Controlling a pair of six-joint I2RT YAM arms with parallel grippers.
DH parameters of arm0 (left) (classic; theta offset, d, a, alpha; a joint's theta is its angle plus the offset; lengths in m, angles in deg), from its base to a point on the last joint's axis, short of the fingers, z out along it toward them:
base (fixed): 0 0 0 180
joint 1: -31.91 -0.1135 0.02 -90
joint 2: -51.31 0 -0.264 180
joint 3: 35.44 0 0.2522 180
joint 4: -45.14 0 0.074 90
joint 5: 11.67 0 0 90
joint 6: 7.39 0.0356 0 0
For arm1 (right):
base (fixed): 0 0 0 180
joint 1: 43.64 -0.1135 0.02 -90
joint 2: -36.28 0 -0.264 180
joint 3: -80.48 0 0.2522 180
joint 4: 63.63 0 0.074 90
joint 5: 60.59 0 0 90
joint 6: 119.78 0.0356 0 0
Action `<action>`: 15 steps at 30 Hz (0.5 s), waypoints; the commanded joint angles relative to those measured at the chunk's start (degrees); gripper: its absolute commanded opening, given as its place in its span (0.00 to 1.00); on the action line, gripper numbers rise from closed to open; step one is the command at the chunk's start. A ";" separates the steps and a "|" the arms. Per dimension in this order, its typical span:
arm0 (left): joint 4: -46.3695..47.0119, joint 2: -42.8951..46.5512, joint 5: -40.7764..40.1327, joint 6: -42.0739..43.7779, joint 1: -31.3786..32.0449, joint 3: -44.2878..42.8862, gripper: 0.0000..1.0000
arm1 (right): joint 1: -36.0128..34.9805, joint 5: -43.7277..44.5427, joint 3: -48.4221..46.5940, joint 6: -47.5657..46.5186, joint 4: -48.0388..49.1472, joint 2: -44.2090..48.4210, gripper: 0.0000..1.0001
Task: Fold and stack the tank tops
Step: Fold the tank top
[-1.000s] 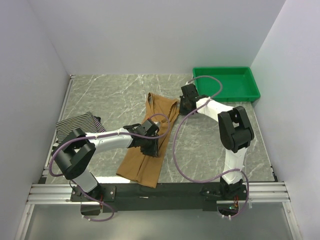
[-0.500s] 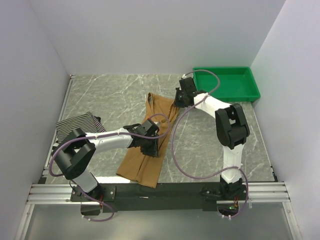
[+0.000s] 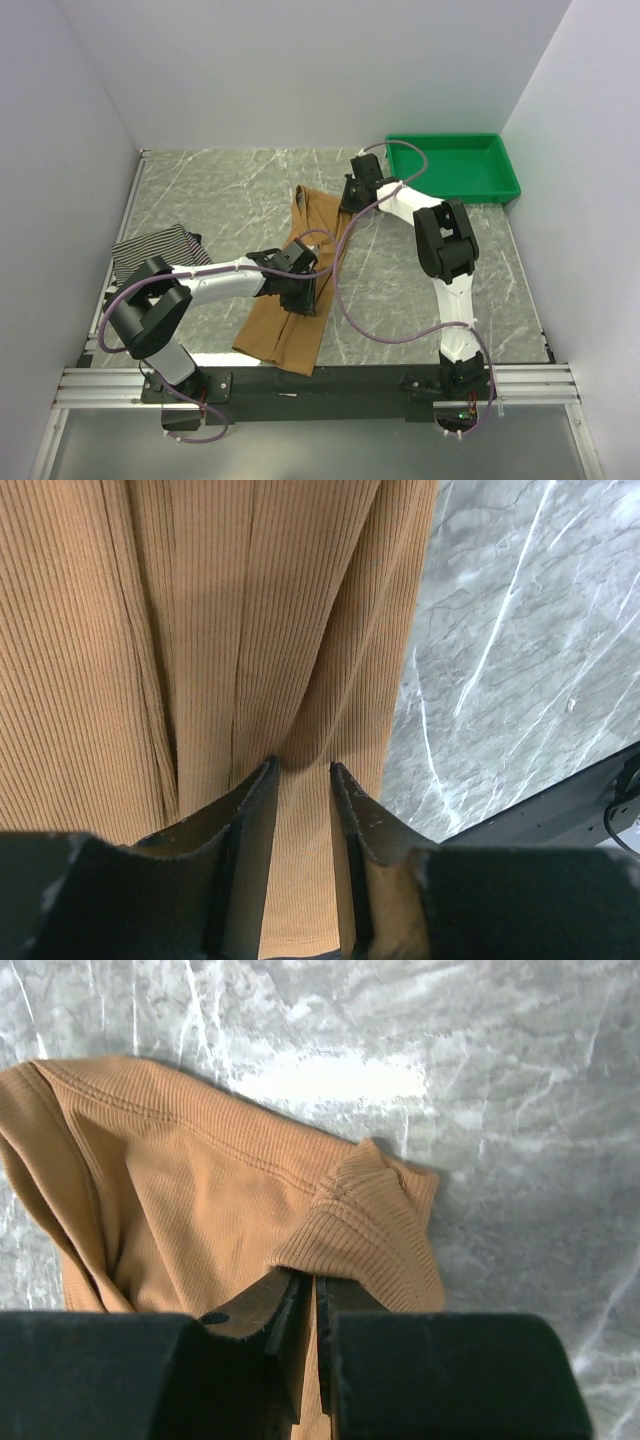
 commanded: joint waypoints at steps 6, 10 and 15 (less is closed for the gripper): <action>-0.24 6.76 -0.39 -1.31 -2.27 -2.28 0.35 | 0.25 -0.17 -0.49 0.89 -2.87 6.78 0.15; -1.20 11.60 -0.90 -2.46 -8.24 -4.47 0.36 | 0.16 -1.75 0.39 1.59 -4.89 9.97 0.18; -2.35 15.56 -6.62 -6.14 -16.24 -6.76 0.39 | -0.45 -4.47 2.94 2.56 -4.02 12.60 0.19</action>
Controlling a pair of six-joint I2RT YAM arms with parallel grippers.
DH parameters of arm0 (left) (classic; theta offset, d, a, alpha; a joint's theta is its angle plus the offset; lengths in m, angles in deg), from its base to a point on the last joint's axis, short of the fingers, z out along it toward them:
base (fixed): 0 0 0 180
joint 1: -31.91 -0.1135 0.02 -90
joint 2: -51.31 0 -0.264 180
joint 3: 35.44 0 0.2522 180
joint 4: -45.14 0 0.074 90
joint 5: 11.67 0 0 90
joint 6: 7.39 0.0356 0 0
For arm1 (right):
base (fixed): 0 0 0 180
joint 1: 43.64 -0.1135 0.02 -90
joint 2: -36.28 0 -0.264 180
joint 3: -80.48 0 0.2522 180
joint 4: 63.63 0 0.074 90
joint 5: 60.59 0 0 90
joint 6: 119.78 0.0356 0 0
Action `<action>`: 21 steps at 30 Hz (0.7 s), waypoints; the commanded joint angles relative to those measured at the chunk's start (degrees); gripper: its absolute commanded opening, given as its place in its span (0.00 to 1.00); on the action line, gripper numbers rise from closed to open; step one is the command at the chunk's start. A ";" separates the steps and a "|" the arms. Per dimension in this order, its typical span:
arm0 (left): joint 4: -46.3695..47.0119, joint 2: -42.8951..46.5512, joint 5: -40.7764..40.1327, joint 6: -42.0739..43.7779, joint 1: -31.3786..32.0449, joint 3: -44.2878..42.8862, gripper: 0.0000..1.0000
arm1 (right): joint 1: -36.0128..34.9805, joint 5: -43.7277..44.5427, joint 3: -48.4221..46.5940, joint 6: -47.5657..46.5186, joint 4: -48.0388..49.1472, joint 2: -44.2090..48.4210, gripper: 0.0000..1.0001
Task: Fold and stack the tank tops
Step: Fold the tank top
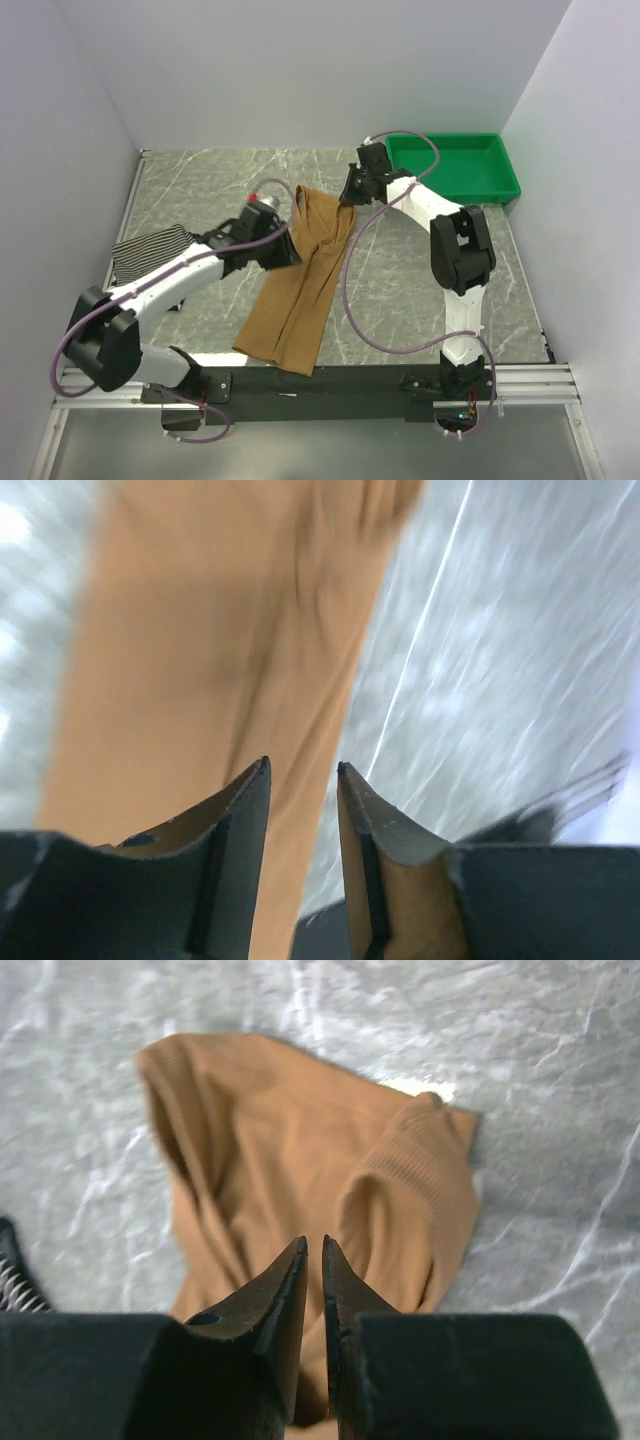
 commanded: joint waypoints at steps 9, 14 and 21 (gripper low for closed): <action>14.12 -17.54 4.89 -7.64 -21.96 -10.39 0.34 | -5.18 -4.07 -9.53 0.22 1.94 -5.24 0.25; 13.07 -35.54 10.08 -4.48 -24.52 -26.64 0.32 | -6.32 -1.01 -17.63 1.62 0.19 -11.13 0.25; 14.47 -47.88 14.65 -5.09 -24.34 -38.61 0.35 | -5.18 -0.56 -19.04 7.77 3.34 -14.22 0.08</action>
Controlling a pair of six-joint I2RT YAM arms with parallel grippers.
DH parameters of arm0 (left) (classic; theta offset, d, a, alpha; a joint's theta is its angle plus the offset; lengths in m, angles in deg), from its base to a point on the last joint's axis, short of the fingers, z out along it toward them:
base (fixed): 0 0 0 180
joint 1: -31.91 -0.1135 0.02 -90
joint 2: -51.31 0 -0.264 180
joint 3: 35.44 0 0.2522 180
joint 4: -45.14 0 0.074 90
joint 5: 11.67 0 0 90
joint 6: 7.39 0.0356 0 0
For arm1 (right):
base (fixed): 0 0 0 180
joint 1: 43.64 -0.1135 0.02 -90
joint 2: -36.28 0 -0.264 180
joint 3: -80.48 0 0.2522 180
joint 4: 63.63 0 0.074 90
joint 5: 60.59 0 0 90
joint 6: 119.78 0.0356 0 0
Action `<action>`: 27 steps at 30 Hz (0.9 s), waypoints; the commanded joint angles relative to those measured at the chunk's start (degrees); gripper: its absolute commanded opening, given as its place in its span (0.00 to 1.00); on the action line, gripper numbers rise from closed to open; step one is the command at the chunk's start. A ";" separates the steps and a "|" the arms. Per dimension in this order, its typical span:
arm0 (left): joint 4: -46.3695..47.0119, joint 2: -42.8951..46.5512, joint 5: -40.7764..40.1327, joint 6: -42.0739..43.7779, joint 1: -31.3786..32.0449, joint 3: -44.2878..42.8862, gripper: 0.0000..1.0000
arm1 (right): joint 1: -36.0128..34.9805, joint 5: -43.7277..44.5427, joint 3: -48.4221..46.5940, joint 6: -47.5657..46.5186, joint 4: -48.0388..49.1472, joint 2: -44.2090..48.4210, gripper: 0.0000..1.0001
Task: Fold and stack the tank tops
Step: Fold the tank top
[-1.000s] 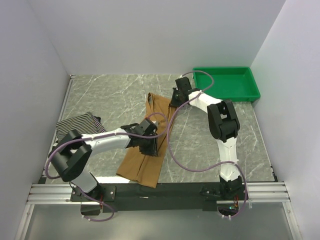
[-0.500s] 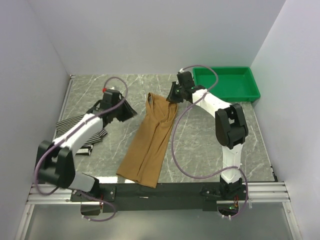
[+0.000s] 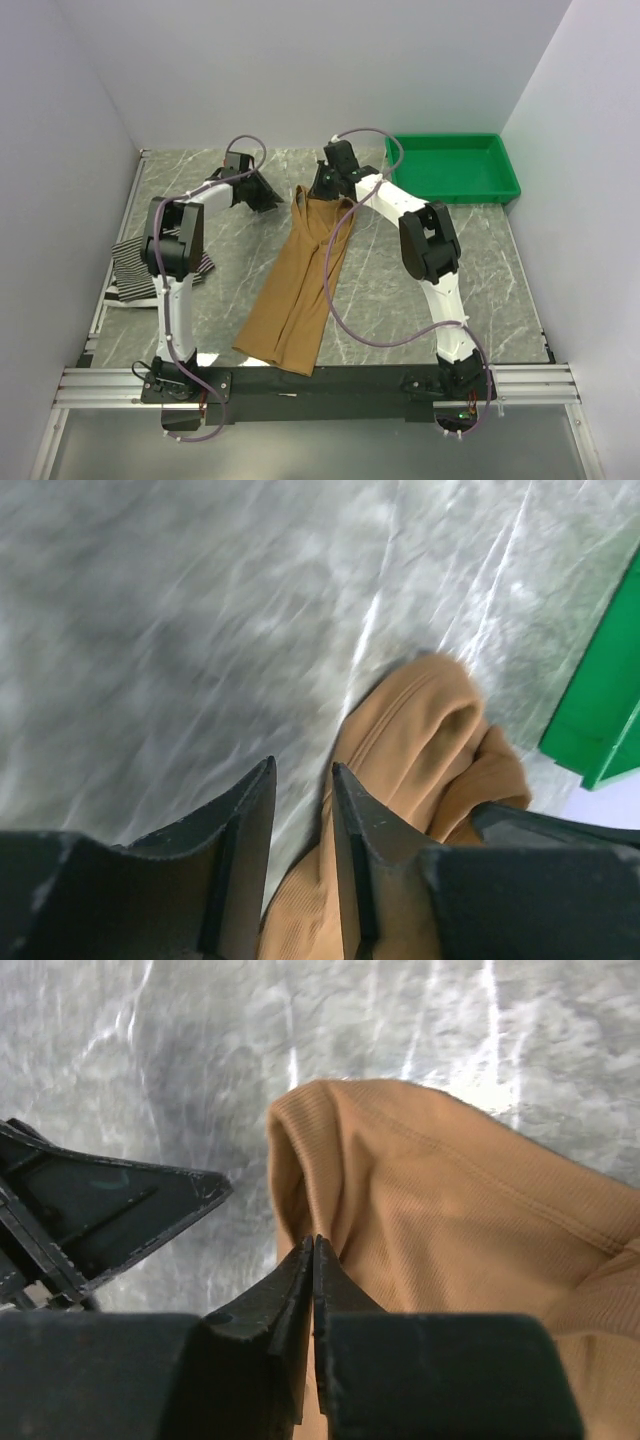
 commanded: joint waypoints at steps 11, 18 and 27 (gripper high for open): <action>4.63 -11.47 10.12 -0.57 1.32 -13.04 0.36 | 2.78 -2.96 -7.00 11.16 5.57 -8.12 0.03; 6.02 -13.33 11.70 -1.45 2.64 -15.87 0.36 | 3.66 -6.38 -8.59 14.41 7.58 -11.65 0.01; 4.89 -13.07 11.27 0.83 3.87 -17.71 0.36 | 5.24 -17.37 -7.10 23.01 19.95 -15.61 0.03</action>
